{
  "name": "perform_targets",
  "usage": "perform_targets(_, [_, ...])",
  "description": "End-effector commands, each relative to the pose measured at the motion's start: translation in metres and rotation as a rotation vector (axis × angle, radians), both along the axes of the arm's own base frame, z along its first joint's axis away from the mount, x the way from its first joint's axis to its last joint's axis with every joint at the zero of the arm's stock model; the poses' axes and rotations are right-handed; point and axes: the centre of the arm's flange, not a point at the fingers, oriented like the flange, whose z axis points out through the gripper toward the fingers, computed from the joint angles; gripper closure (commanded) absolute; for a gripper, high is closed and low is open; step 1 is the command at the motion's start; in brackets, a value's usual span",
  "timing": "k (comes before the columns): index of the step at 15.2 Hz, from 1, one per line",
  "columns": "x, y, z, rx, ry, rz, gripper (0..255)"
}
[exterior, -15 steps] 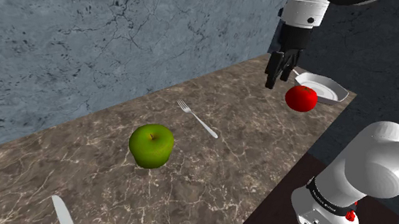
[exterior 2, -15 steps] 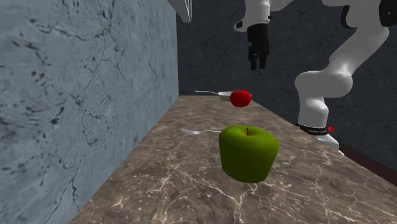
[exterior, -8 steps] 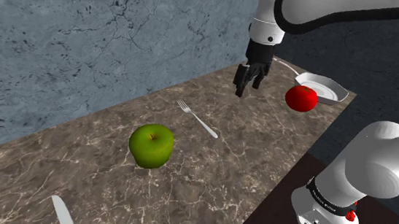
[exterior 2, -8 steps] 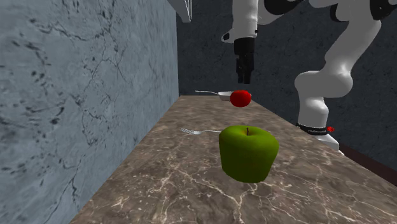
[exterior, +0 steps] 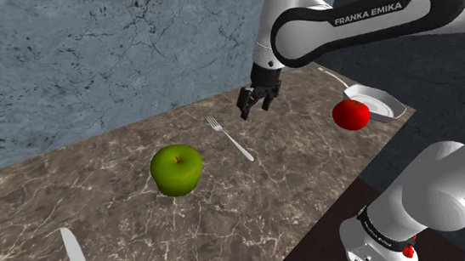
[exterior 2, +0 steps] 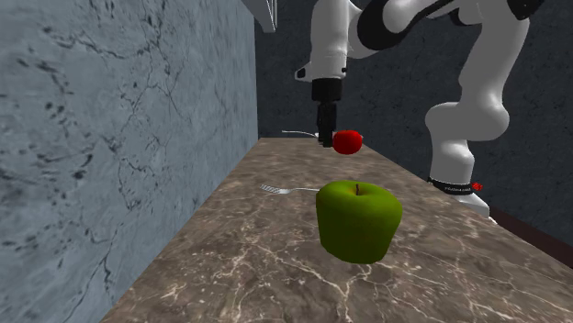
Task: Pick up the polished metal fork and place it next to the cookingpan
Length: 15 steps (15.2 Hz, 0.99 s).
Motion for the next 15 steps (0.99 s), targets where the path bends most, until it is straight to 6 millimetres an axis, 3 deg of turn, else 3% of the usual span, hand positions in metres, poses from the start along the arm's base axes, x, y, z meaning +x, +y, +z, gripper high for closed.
perform_targets(1, [0.017, 0.010, -0.016, -0.002, -0.014, -0.005, 0])
perform_targets(9, [0.090, 0.049, -0.071, -0.017, -0.064, -0.021, 0])
perform_targets(15, [0.092, 0.049, -0.103, -0.017, -0.064, -0.021, 0])
